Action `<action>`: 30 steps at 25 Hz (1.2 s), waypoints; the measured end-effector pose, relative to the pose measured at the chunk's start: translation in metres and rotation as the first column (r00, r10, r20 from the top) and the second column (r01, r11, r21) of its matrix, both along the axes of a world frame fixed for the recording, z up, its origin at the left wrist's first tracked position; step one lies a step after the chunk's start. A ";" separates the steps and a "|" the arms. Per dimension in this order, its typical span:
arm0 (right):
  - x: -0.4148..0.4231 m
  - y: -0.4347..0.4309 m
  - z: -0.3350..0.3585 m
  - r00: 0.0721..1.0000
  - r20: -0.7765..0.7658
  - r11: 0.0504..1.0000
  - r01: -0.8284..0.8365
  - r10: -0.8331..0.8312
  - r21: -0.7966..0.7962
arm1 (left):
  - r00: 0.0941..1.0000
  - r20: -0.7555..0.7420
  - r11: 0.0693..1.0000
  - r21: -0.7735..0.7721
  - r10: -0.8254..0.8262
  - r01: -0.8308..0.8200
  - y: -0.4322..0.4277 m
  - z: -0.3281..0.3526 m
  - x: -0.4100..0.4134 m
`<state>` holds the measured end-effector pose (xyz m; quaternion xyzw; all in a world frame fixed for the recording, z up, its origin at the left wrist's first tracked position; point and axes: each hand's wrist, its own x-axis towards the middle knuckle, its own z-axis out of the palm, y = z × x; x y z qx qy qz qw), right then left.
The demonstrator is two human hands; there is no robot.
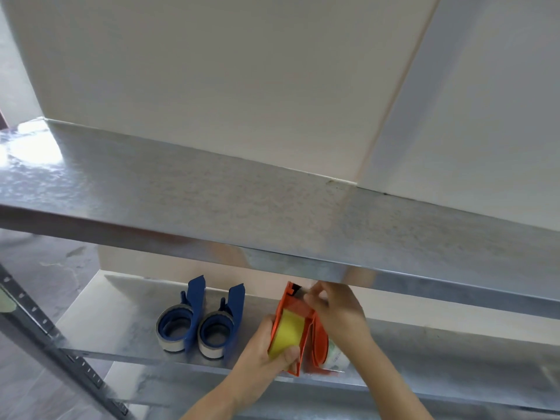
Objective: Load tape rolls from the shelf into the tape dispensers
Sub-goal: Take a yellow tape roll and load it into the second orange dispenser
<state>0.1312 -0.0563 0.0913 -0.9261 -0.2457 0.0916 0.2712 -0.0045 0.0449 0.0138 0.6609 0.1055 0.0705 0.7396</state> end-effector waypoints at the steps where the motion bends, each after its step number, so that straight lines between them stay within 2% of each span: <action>1: 0.009 -0.001 0.002 0.997 -0.053 0.999 0.050 -0.051 -0.020 | 1.000 0.014 1.000 -0.014 -0.020 0.020 -0.001 0.000 -0.004; 3: 0.024 -0.001 0.004 0.944 -0.292 0.981 0.180 -0.153 0.068 | 0.997 0.043 0.998 -0.032 -0.058 0.060 -0.003 0.000 -0.010; 5: 0.031 0.002 0.003 0.820 -0.529 0.936 0.329 -0.219 0.122 | 0.994 0.060 0.996 -0.008 -0.090 0.091 -0.003 0.002 -0.016; 6: 0.034 0.002 0.002 0.809 -0.541 0.927 0.351 -0.230 0.130 | 0.991 0.057 0.993 0.018 -0.118 0.117 -0.004 0.001 -0.019; 9: 0.034 0.008 0.007 0.865 -0.453 0.936 0.315 -0.215 0.156 | 0.986 0.031 0.985 0.068 -0.163 0.161 -0.007 0.002 -0.024; 14: 0.025 0.018 0.015 0.881 -0.429 0.972 0.233 -0.199 0.028 | 0.989 -0.142 0.983 -0.180 -0.047 0.021 -0.006 0.014 -0.012; 17: 0.029 0.018 0.016 0.780 -0.575 0.948 0.316 -0.245 0.025 | 0.995 -0.087 0.990 -0.132 -0.051 0.039 -0.004 0.018 -0.013; 19: 0.038 0.020 0.009 0.820 -0.534 0.972 0.236 -0.207 -0.014 | 0.997 -0.063 0.995 -0.094 -0.034 0.028 0.002 0.014 -0.015; 24: 0.020 0.030 0.026 0.887 -0.457 0.991 0.111 -0.067 0.069 | 0.999 -0.009 0.999 0.016 -0.048 0.048 0.016 0.016 -0.019; 26: 0.025 0.030 0.022 0.864 -0.503 0.964 0.154 -0.026 0.215 | 0.999 -0.011 0.996 0.072 -0.043 0.044 0.020 0.018 -0.022; 28: 0.018 0.036 0.030 0.851 -0.525 0.945 0.169 0.003 0.279 | 0.999 -0.012 0.989 0.140 -0.044 0.045 0.024 0.022 -0.024; 30: 0.015 0.041 0.030 0.827 -0.562 0.916 0.217 0.012 0.339 | 0.999 -0.005 0.990 0.136 -0.040 0.040 0.028 0.027 -0.027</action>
